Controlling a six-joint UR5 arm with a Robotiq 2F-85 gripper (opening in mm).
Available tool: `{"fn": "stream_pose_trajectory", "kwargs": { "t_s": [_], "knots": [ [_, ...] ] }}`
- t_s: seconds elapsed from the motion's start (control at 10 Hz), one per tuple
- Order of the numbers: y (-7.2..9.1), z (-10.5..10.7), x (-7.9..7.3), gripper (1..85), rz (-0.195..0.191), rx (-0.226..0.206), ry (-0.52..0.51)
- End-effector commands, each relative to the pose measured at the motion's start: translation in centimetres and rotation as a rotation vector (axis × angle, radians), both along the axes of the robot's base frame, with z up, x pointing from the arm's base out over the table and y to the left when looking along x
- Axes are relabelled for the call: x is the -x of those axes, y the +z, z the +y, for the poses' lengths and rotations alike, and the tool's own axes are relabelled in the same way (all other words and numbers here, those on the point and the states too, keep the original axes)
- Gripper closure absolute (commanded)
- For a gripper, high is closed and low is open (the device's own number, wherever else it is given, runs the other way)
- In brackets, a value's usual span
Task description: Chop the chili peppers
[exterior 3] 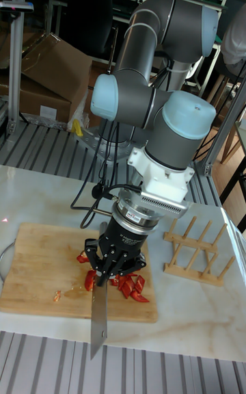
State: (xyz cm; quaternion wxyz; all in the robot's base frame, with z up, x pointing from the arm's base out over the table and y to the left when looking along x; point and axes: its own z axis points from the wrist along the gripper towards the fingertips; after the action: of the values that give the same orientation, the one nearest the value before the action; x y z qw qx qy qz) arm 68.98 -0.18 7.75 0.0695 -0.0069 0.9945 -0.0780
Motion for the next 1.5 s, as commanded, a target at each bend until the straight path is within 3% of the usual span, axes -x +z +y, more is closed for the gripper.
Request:
{"fn": "stream_pose_trajectory", "kwargs": {
  "t_s": [0.0, 1.4],
  "knots": [
    [0.0, 0.0, 0.2, 84.3, 0.004, -0.007, -0.008],
    [-1.9, -0.4, 0.4, 84.3, -0.014, -0.010, 0.004]
  ]
}}
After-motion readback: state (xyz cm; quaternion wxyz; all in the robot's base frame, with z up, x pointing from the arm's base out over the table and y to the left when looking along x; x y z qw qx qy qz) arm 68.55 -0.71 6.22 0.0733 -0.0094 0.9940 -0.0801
